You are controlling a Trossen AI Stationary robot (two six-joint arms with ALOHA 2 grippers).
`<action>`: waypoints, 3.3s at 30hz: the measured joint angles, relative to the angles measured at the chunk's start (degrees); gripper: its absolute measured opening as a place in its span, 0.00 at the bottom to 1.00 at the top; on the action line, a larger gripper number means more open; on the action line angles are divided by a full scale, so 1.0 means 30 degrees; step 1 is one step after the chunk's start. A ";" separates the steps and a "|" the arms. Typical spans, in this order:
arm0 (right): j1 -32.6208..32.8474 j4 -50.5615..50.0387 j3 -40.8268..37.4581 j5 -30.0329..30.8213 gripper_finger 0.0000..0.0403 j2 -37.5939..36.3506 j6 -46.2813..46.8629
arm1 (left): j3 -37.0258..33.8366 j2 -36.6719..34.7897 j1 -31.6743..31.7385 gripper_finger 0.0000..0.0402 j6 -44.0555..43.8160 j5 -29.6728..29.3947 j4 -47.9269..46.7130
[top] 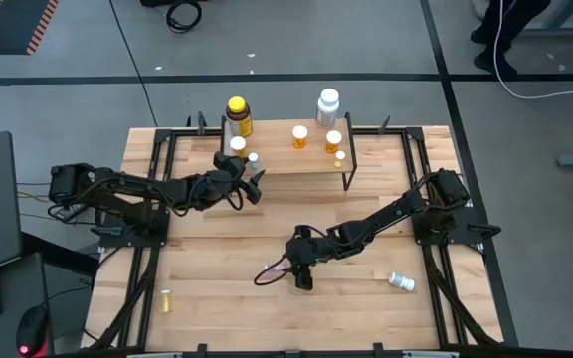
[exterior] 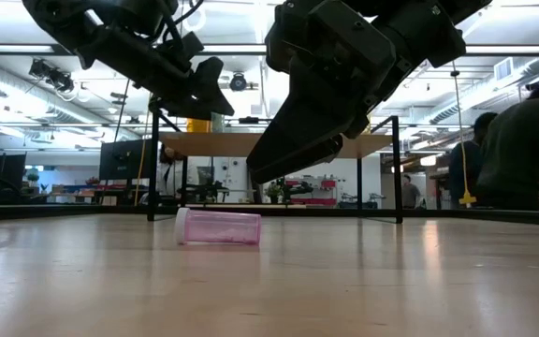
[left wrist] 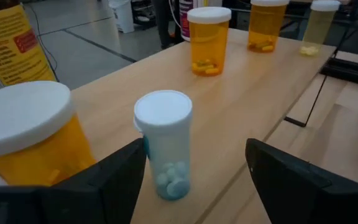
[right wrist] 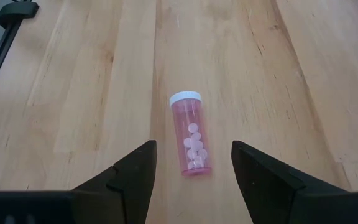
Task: Pick and place medicine bottles onto shelf by color
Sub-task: Put the blue pill bottle on the shelf, then put the pink pill bottle on the shelf
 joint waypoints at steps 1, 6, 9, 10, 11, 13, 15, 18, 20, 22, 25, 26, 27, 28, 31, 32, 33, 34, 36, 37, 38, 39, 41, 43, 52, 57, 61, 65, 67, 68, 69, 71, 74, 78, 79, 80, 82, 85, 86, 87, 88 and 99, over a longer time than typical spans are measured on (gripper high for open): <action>0.0000 0.0000 0.0000 -0.0003 0.54 0.0000 0.0000 | 0.0000 -0.0002 -0.0069 0.71 0.0016 -0.0024 -0.0075; 0.0000 -0.0029 0.0000 0.0000 0.54 0.0001 0.0005 | -0.0007 -0.0471 -0.0336 0.71 0.0050 -0.0374 -0.0946; 0.0036 -0.0092 0.0000 -0.0002 0.54 0.0000 0.0000 | -0.0036 -0.1012 -0.0542 0.71 0.0043 -0.1002 -0.1831; 0.0038 -0.0086 0.0000 -0.0002 0.54 0.0000 0.0000 | -0.0036 -0.1220 -0.0595 0.71 0.0057 -0.1143 -0.2075; 0.0036 -0.0073 0.0000 -0.0007 0.54 0.0000 0.0000 | -0.0036 -0.1427 -0.0625 0.71 0.0057 -0.1301 -0.2343; 0.0036 -0.0080 0.0000 -0.0007 0.54 0.0000 0.0007 | -0.0036 -0.1739 -0.0735 0.71 0.0050 -0.1494 -0.2754; 0.0049 -0.0080 0.0000 -0.0007 0.54 0.0000 0.0007 | -0.0036 -0.2159 -0.0884 0.71 0.0045 -0.1490 -0.3379; 0.0066 -0.0087 0.0000 -0.0015 0.54 0.0000 0.0025 | -0.0029 -0.2616 -0.1139 0.71 -0.0475 -0.1464 -0.4414; 0.0066 -0.0105 0.0000 -0.0015 0.54 0.0000 0.0029 | -0.0036 -0.2902 -0.1419 0.71 -0.0908 -0.1489 -0.5017; 0.0058 -0.0117 0.0000 -0.0015 0.54 0.0000 0.0015 | -0.0029 -0.3123 -0.1760 0.71 -0.1078 -0.1499 -0.5712; 0.0058 -0.0138 0.0000 -0.0281 0.54 0.0000 0.0015 | -0.0026 -0.3417 -0.2372 0.71 -0.1362 -0.1476 -0.6240; 0.0052 -0.0132 0.0000 -0.0493 0.54 0.0001 0.0015 | -0.0029 -0.3604 -0.2605 0.71 -0.1368 -0.1465 -0.6594; 0.0003 -0.0131 0.0000 -0.0742 0.54 0.0001 0.0008 | -0.0036 -0.3726 -0.2870 0.71 -0.1378 -0.1494 -0.6791; -0.0028 -0.0131 0.0000 -0.0978 0.54 0.0003 0.0010 | -0.0029 -0.3832 -0.3166 0.71 -0.1377 -0.1480 -0.6695; -0.0117 -0.0139 0.0007 -0.1934 0.54 0.0000 -0.0144 | -0.0029 -0.4435 -0.4161 0.71 -0.1357 -0.1366 -0.6870; -0.0124 -0.0140 0.0009 -0.2255 0.54 0.0007 -0.0325 | -0.0029 -0.4666 -0.4512 0.71 -0.1279 -0.1304 -0.6913; -0.0124 -0.0261 0.0085 -0.2576 0.54 0.0007 -0.0452 | -0.0029 -0.4916 -0.4863 0.71 -0.1110 -0.1260 -0.7005; -0.0111 -0.0358 0.0215 -0.2840 0.54 0.0007 -0.0551 | -0.0029 -0.5184 -0.5247 0.71 -0.0950 -0.1244 -0.7151; -0.0109 -0.0657 0.0651 -0.3013 0.54 0.0007 -0.0839 | -0.0022 -0.5629 -0.5888 0.71 -0.0868 -0.1241 -0.7071; -0.0089 -0.0940 0.0942 -0.2954 0.54 0.0007 -0.1035 | -0.0024 -0.5900 -0.6193 0.71 -0.0868 -0.1215 -0.7151; -0.0063 -0.1311 0.1260 -0.2815 0.54 0.0007 -0.1307 | -0.0028 -0.6166 -0.6492 0.71 -0.0864 -0.1194 -0.7141; -0.0035 -0.1768 0.1619 -0.2641 0.54 0.0007 -0.1597 | -0.0022 -0.6406 -0.6771 0.71 -0.0853 -0.1197 -0.7064; 0.0032 -0.2940 0.2544 -0.2107 0.54 0.0007 -0.2270 | -0.0022 -0.6868 -0.7274 0.71 -0.0707 -0.1176 -0.7224; 0.0177 -0.3857 0.3544 -0.1490 0.54 0.0114 -0.2915 | -0.0022 -0.7277 -0.7741 0.71 -0.0435 -0.1178 -0.7311; 0.0364 -0.6443 0.6613 -0.0445 0.54 0.1211 -0.3730 | -0.0022 -0.8746 -0.9355 0.71 0.2140 -0.1988 -0.7367; 0.0401 -0.8616 0.8475 -0.0311 0.54 0.2977 -0.2878 | -0.0021 -0.9232 -0.9501 0.71 0.4877 -0.2967 -0.5568; 0.0454 -1.1961 1.1317 0.0479 0.54 0.4789 -0.2424 | 0.0006 -0.9922 -0.9585 0.71 0.6789 -0.3003 -0.4591; 0.0539 -1.5855 1.4813 0.1415 0.54 0.6511 -0.2049 | 0.0029 -1.1000 -0.9777 0.71 0.8246 -0.3157 -0.4098; 0.0533 -1.7142 1.6429 0.1668 0.54 0.7284 -0.1812 | -0.0007 -1.1653 -1.0020 0.71 0.8700 -0.3142 -0.4258; 0.0520 -1.7680 1.7033 0.1668 0.54 0.7563 -0.1700 | -0.0007 -1.1906 -1.0189 0.71 0.8785 -0.3152 -0.4085; 0.0517 -1.8431 1.7570 0.1664 0.54 0.7862 -0.1591 | 0.0000 -1.2249 -1.0332 0.71 0.8808 -0.3149 -0.4063; 0.0508 -1.8879 1.8437 0.1549 0.54 0.8410 -0.1487 | 0.0000 -1.2939 -1.0705 0.71 0.8799 -0.3148 -0.4273; 0.0499 -1.9899 1.8936 0.1082 0.54 0.8959 -0.1257 | 0.0000 -1.3865 -1.1451 0.71 0.8641 -0.3178 -0.4921; 0.0490 -1.9933 1.8957 0.0284 0.54 0.9017 -0.0305 | 0.0000 -1.4588 -1.2429 0.71 0.7822 -0.3173 -0.6007; 0.0495 -1.9787 1.8957 0.0291 0.54 0.9005 -0.0125 | 0.0000 -1.4653 -1.2660 0.71 0.7521 -0.3183 -0.6245; 0.0494 -1.9830 1.8954 0.0334 0.54 0.9005 0.0013 | 0.0002 -1.4671 -1.2891 0.71 0.7232 -0.3215 -0.6448; 0.0481 -1.9487 1.8928 0.0445 0.54 0.9005 0.0056 | 0.0000 -1.4674 -1.3214 0.71 0.7063 -0.3208 -0.6763; 0.0439 -1.9164 1.8922 0.0452 0.54 0.9041 0.0124 | 0.0000 -1.4608 -1.3663 0.71 0.6654 -0.3193 -0.7091; 0.0411 -1.9070 1.8921 0.0457 0.54 0.9170 0.0131 | 0.0000 -1.4611 -1.3787 0.71 0.6485 -0.3196 -0.7205; 0.0399 -1.9249 1.8892 0.0505 0.54 0.9274 0.0126 | 0.0007 -1.4617 -1.3922 0.71 0.6153 -0.3196 -0.7317; 0.0382 -1.9603 1.8851 0.0589 0.54 0.9342 0.0124 | 0.0007 -1.4622 -1.4036 0.71 0.5973 -0.3201 -0.7580; 0.0405 -1.9102 1.8761 0.1381 0.54 1.0292 0.0098 | 0.0000 -1.4608 -1.4847 0.71 0.1727 -0.3204 -1.0199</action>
